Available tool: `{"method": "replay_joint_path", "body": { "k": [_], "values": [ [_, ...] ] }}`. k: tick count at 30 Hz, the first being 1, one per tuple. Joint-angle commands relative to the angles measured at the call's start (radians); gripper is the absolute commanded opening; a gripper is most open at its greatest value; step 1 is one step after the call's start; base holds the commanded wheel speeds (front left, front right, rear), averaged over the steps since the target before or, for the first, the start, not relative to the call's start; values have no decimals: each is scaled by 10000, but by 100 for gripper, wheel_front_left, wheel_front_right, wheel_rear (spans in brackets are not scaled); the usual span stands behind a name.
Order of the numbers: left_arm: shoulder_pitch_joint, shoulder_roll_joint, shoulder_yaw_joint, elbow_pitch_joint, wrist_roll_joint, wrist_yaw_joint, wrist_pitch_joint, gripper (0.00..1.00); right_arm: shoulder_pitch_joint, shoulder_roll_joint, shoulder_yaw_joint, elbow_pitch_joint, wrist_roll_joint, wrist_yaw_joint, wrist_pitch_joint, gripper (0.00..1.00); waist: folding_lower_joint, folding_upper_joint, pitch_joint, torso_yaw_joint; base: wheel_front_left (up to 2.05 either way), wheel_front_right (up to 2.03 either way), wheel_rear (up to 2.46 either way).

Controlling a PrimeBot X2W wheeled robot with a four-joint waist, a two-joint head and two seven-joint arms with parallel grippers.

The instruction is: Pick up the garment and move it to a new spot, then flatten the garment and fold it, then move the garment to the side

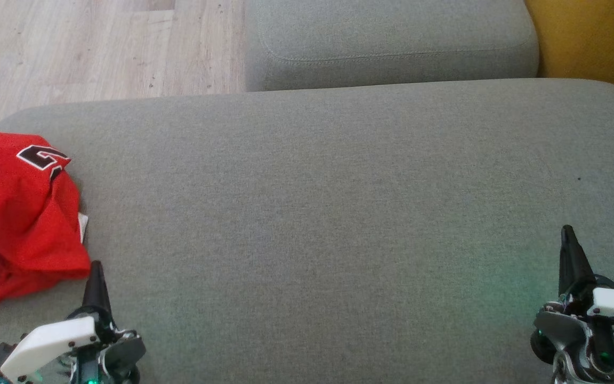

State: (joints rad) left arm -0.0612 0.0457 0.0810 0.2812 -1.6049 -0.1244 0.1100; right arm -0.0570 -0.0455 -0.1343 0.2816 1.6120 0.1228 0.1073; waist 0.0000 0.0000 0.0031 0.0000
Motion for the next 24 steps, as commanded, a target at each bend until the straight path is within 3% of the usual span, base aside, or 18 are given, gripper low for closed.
{"method": "replay_joint_path", "body": {
  "k": [1, 24],
  "values": [
    [-467, 45, 324, -364, -41, -63, 29, 0, -509, -47, 209, -368, -30, 79, 56, 0, 0, 0, 0, 0, 0, 0, 0],
    [-467, 45, 324, -364, -41, -63, 29, 0, -509, -47, 209, -368, -30, 79, 56, 0, 0, 0, 0, 0, 0, 0, 0]
  ]
}}
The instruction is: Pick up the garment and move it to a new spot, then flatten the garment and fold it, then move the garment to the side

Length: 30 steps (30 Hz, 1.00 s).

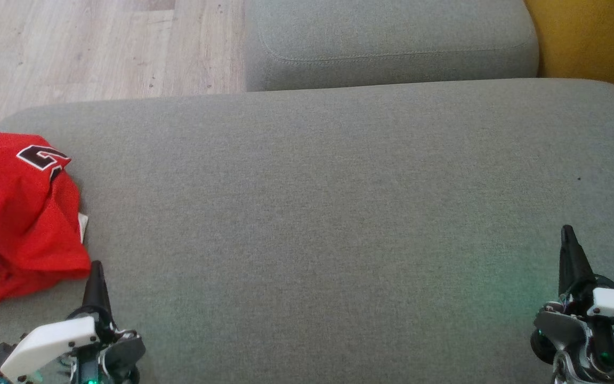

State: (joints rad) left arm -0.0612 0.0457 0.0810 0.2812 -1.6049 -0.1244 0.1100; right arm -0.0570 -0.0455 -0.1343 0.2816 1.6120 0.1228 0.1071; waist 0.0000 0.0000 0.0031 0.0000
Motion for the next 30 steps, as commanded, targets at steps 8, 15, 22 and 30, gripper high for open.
{"method": "replay_joint_path", "body": {
  "k": [8, 15, 22, 30],
  "values": [
    [-467, 45, 324, -364, -41, -63, 29, 0, -509, -47, 209, -368, -30, 79, 58, 0, 0, 0, 0, 0, 0, 0, 0],
    [-467, 45, 324, -364, -41, -63, 29, 0, -509, -47, 209, -368, -30, 79, 58, 0, 0, 0, 0, 0, 0, 0, 0],
    [-1, 0, 0, -1, 0, 0, -1, 100, -1, 0, 1, -1, -1, 0, -1, 100, 0, 0, 0, 0, 0, 0, 0],
    [93, -5, -201, 194, 45, 19, -177, 100, 142, 9, 146, 117, -137, 2, -175, 100, 0, 0, 0, -2, 0, 0, 0]
  ]
}}
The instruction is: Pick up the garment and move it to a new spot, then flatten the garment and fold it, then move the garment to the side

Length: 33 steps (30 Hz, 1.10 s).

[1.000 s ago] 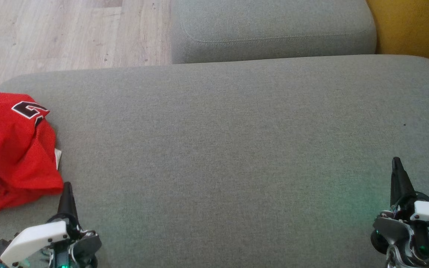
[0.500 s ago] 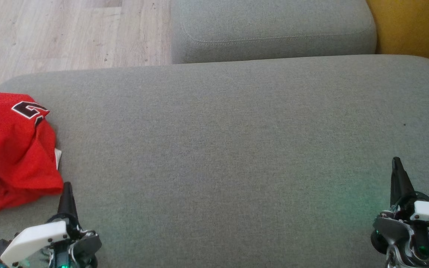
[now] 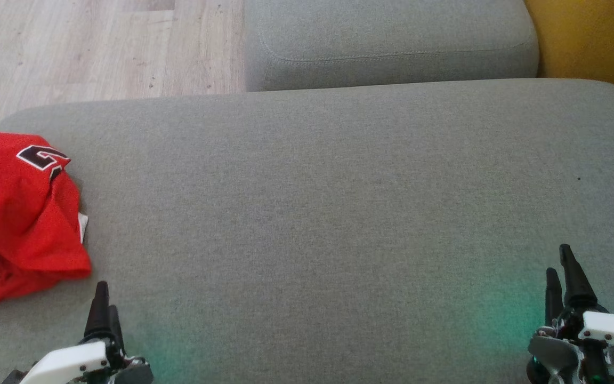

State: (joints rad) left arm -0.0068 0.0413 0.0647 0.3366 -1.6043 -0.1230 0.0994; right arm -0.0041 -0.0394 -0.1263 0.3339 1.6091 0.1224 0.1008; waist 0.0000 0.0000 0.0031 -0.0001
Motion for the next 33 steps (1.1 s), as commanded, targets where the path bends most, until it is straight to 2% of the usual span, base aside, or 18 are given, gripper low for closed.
{"method": "replay_joint_path", "body": {
  "k": [1, 7, 16, 33],
  "values": [
    [-452, 39, -69, -369, 49, 8, -102, 100, -378, -53, 82, -430, -143, 6, -141, 100, 0, 0, 0, -2, 0, 0, 0],
    [-453, 42, -198, -420, 172, 37, -280, 100, -330, -56, 190, -564, -467, 10, -317, 100, 0, 0, -2, -7, 0, 0, 0],
    [-475, 45, -350, -505, 947, 191, -518, 100, -313, -60, 337, -822, -1617, 15, -553, 100, 0, 0, -8, -9, 0, 0, 0],
    [-536, 116, -948, -550, 3512, 704, -1023, 100, -384, -194, 860, -1337, -4700, 26, -1055, 100, 0, 0, -40, 48, 0, 0, 0]
  ]
}}
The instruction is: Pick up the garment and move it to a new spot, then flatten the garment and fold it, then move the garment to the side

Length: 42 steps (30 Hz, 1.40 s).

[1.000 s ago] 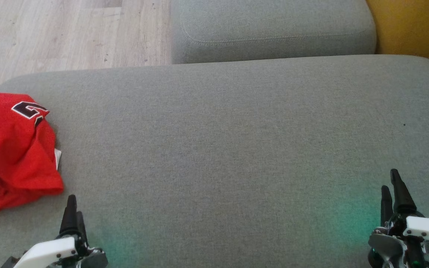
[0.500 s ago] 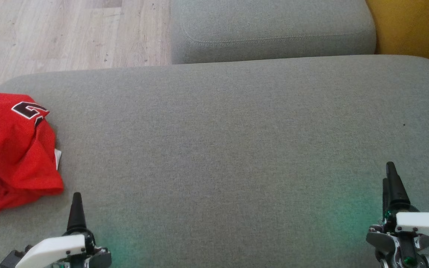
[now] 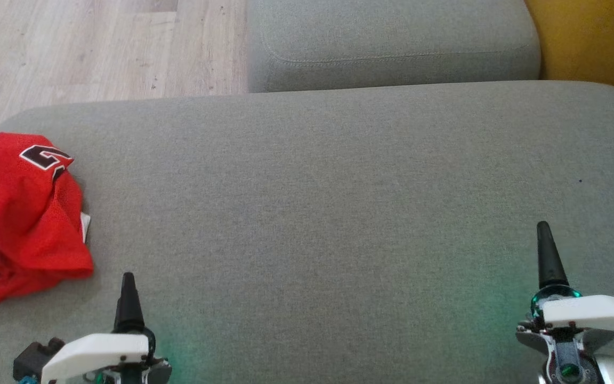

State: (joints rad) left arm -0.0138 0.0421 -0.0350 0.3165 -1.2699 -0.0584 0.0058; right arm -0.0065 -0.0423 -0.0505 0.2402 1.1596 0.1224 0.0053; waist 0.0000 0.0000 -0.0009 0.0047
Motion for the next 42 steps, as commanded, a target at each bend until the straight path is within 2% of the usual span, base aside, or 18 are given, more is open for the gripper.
{"method": "replay_joint_path", "body": {
  "k": [1, 24, 42],
  "values": [
    [-462, 110, 25, -348, 302, 82, -117, 100, -358, -175, 123, -407, -421, 27, -130, 100, 0, 0, -3, 0, 0, 0, 0],
    [-601, 399, -774, -75, 3700, 369, -800, 100, -540, -403, 836, -364, -4207, 42, -808, 100, 0, 0, -86, -34, 0, 0, 0],
    [-683, 621, -1180, 5, 5949, 596, -1304, 100, -616, -479, 1221, -437, -6553, 53, -1308, 100, 0, 0, -121, -3, 0, 0, 0]
  ]
}}
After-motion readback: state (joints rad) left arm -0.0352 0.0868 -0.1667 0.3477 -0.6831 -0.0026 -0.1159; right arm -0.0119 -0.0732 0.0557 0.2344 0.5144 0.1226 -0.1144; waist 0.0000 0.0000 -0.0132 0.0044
